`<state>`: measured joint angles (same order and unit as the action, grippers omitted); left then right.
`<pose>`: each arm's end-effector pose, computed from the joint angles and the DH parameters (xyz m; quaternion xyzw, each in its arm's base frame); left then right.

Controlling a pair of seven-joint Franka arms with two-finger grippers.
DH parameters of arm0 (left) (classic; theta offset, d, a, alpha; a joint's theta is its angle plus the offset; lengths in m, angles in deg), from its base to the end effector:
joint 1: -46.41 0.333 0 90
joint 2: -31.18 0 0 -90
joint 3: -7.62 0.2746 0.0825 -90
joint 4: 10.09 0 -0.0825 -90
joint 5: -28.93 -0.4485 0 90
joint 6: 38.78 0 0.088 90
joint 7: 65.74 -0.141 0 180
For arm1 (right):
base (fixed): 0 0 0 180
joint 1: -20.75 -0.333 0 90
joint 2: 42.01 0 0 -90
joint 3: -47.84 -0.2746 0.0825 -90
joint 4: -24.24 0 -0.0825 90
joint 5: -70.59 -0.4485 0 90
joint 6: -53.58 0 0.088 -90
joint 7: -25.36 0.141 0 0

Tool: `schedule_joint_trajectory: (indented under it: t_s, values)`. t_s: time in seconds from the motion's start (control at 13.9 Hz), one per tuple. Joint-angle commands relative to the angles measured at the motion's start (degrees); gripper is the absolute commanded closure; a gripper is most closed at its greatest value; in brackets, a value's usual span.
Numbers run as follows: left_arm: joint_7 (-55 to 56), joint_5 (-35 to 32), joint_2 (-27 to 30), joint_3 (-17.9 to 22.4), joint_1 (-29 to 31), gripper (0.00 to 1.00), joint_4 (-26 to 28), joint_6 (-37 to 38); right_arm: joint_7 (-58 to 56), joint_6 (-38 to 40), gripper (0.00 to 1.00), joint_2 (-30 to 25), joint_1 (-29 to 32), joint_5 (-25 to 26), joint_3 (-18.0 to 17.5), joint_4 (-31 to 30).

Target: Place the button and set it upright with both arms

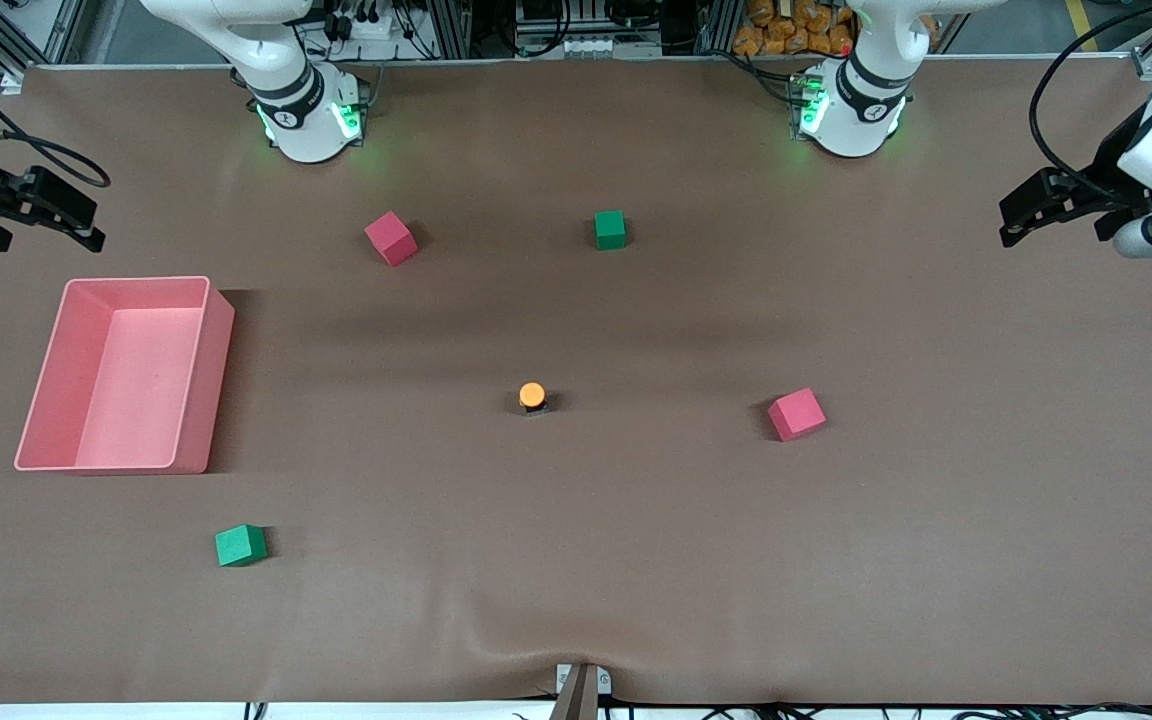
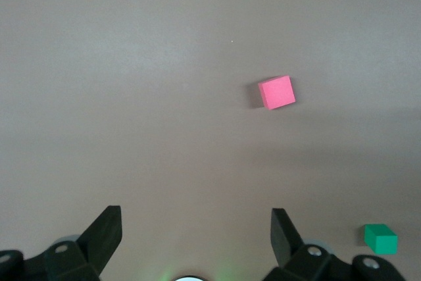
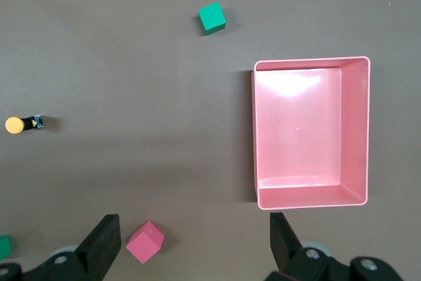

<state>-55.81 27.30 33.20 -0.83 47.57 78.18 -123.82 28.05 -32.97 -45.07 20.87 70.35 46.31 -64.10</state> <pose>0.5955 -0.0732 0.5790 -0.9995 -0.0242 0.0081 0.0182 0.5988 0.0157 0.5917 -0.9999 0.0110 -0.0110 0.0018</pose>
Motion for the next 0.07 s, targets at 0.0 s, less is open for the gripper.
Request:
schedule_joint_trajectory:
  t_s: [0.0]
  values:
    - [-0.97, 1.01, 1.23, -0.52, 1.03, 0.0, -0.73, 2.33, -0.67, 0.33, 0.0, 0.08, -0.03, 0.07, 0.12, 0.44]
